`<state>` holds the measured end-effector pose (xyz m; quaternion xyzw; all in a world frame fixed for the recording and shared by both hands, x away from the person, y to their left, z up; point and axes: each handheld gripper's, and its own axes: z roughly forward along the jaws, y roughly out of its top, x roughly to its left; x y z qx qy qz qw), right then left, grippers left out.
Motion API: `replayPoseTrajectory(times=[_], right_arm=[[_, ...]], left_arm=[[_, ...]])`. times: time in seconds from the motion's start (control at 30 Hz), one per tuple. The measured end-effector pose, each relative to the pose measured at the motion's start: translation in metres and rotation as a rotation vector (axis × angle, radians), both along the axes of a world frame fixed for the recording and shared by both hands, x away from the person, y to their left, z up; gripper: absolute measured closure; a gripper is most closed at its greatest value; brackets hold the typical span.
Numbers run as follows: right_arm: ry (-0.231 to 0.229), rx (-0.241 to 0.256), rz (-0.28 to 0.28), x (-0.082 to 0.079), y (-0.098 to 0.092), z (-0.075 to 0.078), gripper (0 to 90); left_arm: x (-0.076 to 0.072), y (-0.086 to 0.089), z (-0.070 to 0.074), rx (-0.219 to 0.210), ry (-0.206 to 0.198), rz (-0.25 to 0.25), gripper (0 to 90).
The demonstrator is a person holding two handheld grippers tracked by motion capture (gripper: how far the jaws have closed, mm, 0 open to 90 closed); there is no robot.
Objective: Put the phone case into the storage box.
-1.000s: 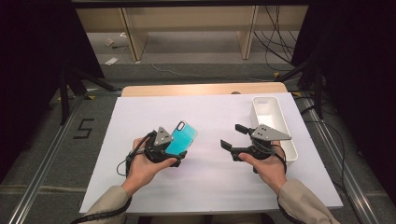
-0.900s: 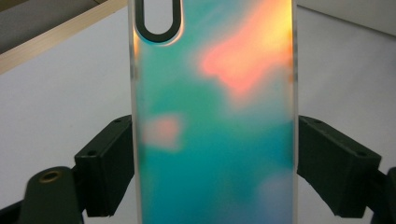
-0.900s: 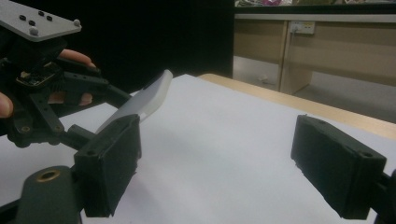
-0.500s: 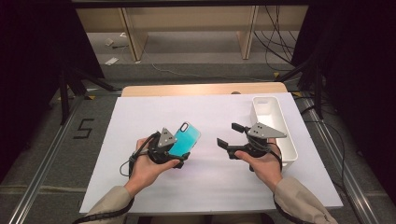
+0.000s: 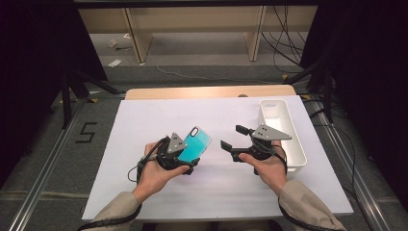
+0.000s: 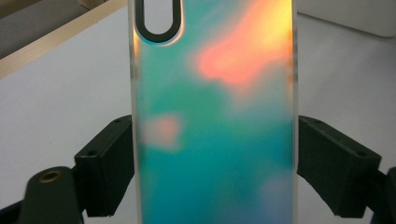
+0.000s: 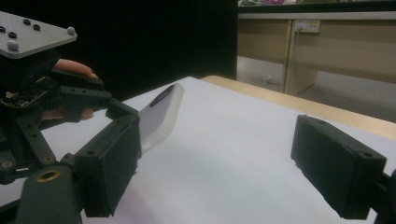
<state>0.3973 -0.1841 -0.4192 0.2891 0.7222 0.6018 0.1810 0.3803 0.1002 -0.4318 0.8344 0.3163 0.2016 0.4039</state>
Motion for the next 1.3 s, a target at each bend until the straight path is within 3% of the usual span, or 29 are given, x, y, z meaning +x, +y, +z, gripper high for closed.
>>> replayPoseTrajectory(times=[0.6,1.3], right_arm=[[0.010,0.012,0.013,0.005,0.009,0.002,16.9],[0.035,0.020,0.020,0.016,0.027,-0.001,17.9]], left_arm=[[-0.005,-0.024,-0.003,0.007,-0.007,-0.049,16.9],[-0.008,-0.037,-0.003,0.004,-0.021,-0.072,16.9]])
